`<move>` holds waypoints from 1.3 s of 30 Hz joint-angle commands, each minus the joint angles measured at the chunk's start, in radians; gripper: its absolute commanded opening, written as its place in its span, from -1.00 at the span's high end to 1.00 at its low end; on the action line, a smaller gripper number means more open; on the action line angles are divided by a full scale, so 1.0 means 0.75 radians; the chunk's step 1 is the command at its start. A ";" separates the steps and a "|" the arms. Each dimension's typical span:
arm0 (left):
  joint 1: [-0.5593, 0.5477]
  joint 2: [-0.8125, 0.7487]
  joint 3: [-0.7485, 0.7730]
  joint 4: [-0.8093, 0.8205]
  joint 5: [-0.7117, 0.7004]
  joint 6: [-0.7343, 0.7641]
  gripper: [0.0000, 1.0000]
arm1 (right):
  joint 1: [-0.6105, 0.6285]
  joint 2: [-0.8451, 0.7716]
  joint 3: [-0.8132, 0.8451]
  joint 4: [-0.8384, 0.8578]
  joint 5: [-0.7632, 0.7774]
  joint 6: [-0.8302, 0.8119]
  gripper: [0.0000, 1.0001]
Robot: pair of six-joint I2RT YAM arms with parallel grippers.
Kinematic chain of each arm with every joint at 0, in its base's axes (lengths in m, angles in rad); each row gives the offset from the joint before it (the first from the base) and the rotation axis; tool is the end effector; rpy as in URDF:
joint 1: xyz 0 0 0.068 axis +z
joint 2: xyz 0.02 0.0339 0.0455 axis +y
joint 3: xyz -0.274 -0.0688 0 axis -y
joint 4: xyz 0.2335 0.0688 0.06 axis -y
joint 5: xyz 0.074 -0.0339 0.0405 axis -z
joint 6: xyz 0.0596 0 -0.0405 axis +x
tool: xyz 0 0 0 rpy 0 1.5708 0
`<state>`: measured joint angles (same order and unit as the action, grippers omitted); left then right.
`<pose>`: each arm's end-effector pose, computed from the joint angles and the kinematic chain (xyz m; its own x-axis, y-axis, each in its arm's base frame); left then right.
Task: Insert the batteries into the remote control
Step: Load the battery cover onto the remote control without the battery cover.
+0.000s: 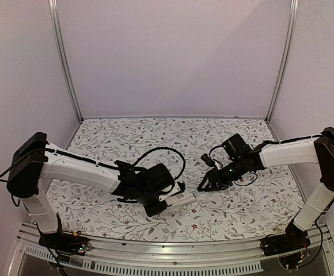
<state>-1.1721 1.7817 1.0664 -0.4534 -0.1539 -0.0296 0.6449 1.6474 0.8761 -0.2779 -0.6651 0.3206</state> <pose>0.1423 -0.3144 0.1513 -0.3834 0.8347 -0.3953 0.8764 0.4638 0.1294 0.2260 0.2160 0.1621 -0.8841 -0.3547 -0.3043 -0.4638 0.5856 0.6648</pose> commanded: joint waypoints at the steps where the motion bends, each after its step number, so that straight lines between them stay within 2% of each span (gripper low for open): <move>1: 0.045 -0.034 0.021 -0.023 0.059 0.017 0.50 | -0.014 0.027 0.006 -0.007 -0.018 -0.014 0.02; 10: 0.051 0.019 0.031 -0.039 0.190 0.037 0.43 | -0.035 0.033 -0.002 -0.008 -0.033 -0.022 0.03; 24: 0.064 0.086 0.083 -0.075 0.184 0.064 0.21 | -0.046 0.027 -0.009 -0.006 -0.044 -0.023 0.04; 34: 0.068 0.085 0.085 -0.054 0.165 0.071 0.25 | -0.050 0.011 -0.018 -0.008 -0.034 -0.039 -0.01; 39: 0.081 0.092 0.083 -0.050 0.193 0.131 0.40 | -0.056 -0.032 -0.031 -0.010 -0.009 -0.054 -0.07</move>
<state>-1.1347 1.8370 1.1130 -0.4915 -0.0307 0.0261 0.6140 1.6558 0.8742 -0.2775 -0.6895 0.3019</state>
